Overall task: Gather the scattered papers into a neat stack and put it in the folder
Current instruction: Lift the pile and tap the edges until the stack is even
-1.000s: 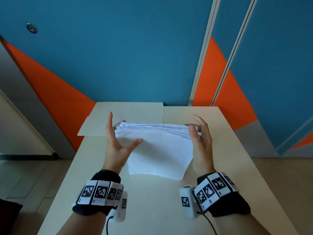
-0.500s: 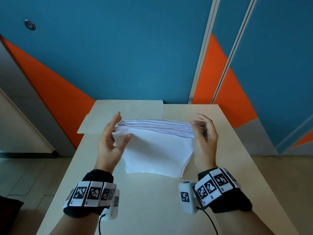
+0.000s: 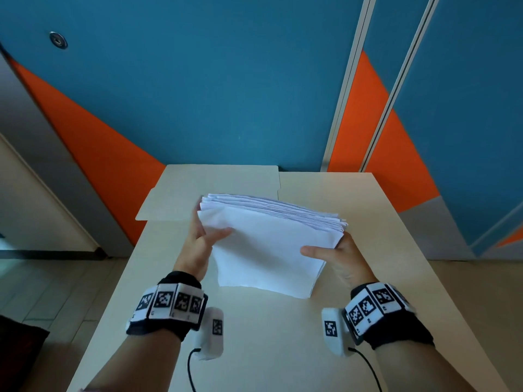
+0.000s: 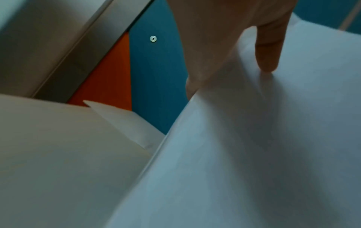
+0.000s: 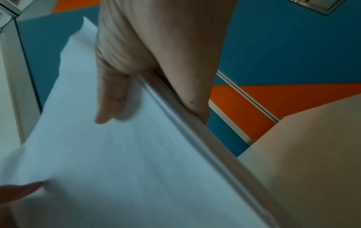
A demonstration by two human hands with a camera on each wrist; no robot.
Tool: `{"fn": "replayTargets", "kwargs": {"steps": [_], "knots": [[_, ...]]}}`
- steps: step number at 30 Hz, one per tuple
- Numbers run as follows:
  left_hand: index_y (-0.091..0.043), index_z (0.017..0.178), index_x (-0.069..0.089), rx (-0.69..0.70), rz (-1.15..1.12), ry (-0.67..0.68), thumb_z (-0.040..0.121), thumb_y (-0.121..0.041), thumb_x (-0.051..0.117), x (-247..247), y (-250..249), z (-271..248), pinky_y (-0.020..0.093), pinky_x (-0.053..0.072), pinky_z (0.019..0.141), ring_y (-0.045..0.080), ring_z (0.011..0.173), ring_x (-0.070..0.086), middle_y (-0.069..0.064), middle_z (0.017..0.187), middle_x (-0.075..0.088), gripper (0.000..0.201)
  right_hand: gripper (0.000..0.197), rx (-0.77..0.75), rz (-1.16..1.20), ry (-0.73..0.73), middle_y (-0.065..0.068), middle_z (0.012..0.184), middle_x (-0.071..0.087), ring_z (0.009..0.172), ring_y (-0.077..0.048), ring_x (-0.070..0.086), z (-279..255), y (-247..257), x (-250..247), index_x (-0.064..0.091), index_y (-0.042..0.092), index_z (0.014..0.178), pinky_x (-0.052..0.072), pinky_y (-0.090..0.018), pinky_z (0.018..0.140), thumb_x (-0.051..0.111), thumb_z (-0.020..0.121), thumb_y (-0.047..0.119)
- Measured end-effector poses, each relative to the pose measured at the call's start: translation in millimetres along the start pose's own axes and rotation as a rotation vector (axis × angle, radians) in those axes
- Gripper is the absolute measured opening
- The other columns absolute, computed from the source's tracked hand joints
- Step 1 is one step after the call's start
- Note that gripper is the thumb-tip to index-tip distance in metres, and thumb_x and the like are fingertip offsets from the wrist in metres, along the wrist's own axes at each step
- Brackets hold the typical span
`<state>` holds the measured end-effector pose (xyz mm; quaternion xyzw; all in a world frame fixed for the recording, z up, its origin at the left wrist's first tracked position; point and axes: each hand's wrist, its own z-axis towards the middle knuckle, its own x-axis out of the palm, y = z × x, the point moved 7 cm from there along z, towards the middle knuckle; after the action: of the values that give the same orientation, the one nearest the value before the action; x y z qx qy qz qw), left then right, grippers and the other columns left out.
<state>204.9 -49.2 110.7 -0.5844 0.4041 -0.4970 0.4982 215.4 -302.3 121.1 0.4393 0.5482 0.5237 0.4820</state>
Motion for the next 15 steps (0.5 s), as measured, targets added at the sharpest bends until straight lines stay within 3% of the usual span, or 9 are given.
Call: {"fn": "replayTargets", "kwargs": {"steps": [2,4,5,7,11,13,15], "knots": [[-0.011,0.126,0.05,0.014,0.062,0.026,0.057,-0.01,0.07,8,-2,1,0.022,0.05,0.079,0.016,0.094,0.064,0.001,0.097,0.066,0.072,0.037,0.005,0.007,-0.058,0.004,0.095,0.072,0.098,-0.014,0.069,1,2,3,0.067,0.026,0.092,0.052,-0.033,0.093,0.075,0.071,-0.003],[-0.014,0.12,0.054,0.068,0.042,0.033,0.067,-0.004,0.064,13,-10,2,0.014,0.051,0.069,0.006,0.084,0.066,-0.002,0.098,0.067,0.055,0.032,-0.033,0.033,-0.1,0.007,0.091,0.072,0.087,-0.004,0.07,1,12,2,0.067,0.027,0.089,0.051,-0.031,0.091,0.073,0.075,-0.001],[-0.014,0.119,0.055,0.09,0.025,0.037,0.071,0.0,0.063,12,-13,3,0.014,0.051,0.07,0.006,0.085,0.066,-0.001,0.099,0.068,0.05,0.032,-0.067,0.046,-0.107,0.011,0.09,0.072,0.087,-0.003,0.069,1,18,1,0.068,0.029,0.087,0.051,-0.029,0.091,0.072,0.075,0.0],[-0.011,0.121,0.054,0.121,-0.002,0.061,0.076,0.004,0.062,6,-14,3,0.018,0.053,0.076,0.011,0.092,0.066,0.003,0.105,0.068,0.048,0.032,-0.101,0.059,-0.108,0.012,0.091,0.074,0.096,-0.011,0.069,1,22,-3,0.071,0.029,0.087,0.052,-0.03,0.09,0.073,0.075,-0.001],[-0.011,0.129,0.046,0.002,0.018,0.126,0.052,-0.015,0.077,-3,16,-2,0.025,0.054,0.078,0.015,0.099,0.065,0.003,0.111,0.066,0.083,0.044,0.003,0.112,-0.065,-0.007,0.108,0.071,0.104,-0.026,0.067,-2,-4,-7,0.067,0.02,0.101,0.052,-0.041,0.091,0.075,0.068,-0.008],[-0.013,0.124,0.053,-0.052,0.04,0.127,0.046,-0.021,0.079,0,29,-6,0.023,0.054,0.075,0.015,0.096,0.066,-0.002,0.104,0.07,0.082,0.046,0.047,0.088,-0.058,-0.003,0.103,0.073,0.101,-0.022,0.069,-4,-16,-6,0.066,0.02,0.101,0.053,-0.042,0.092,0.076,0.066,-0.009],[-0.017,0.106,0.063,-0.042,0.067,0.102,0.048,-0.023,0.08,4,28,-8,0.019,0.054,0.069,0.007,0.084,0.069,-0.009,0.088,0.074,0.061,0.04,0.034,0.057,-0.075,0.007,0.089,0.076,0.089,-0.012,0.071,-5,-17,-7,0.071,0.025,0.088,0.054,-0.039,0.089,0.076,0.067,-0.008]]}}
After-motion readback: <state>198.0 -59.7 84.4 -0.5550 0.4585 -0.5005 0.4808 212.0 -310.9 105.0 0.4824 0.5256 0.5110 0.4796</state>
